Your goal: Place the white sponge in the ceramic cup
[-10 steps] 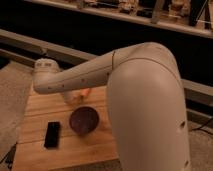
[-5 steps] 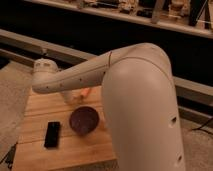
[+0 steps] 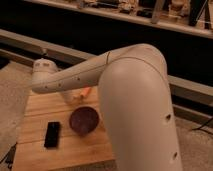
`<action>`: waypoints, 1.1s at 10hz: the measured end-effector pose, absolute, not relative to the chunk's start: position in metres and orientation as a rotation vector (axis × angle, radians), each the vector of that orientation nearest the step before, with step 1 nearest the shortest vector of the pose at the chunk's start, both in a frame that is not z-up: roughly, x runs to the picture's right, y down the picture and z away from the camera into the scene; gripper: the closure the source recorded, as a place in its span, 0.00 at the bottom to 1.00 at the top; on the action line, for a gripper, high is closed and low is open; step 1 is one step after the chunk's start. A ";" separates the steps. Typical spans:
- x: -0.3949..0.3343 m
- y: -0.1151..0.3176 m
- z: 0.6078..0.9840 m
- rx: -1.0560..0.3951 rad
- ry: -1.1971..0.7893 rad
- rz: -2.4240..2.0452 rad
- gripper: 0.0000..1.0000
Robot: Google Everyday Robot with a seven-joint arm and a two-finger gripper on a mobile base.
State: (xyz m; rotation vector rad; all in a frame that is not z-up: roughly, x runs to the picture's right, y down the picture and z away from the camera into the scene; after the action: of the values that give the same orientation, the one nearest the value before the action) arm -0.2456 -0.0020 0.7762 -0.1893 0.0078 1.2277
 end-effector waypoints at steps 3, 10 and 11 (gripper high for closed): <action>-0.252 0.002 0.780 -0.197 0.009 1.207 1.00; -0.252 0.004 0.786 -0.198 0.018 1.193 1.00; -0.253 0.001 0.783 -0.198 0.008 1.196 1.00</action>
State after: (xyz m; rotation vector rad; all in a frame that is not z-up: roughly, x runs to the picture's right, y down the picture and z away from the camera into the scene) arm -0.2528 0.0008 0.7829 -0.1984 0.0076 1.1958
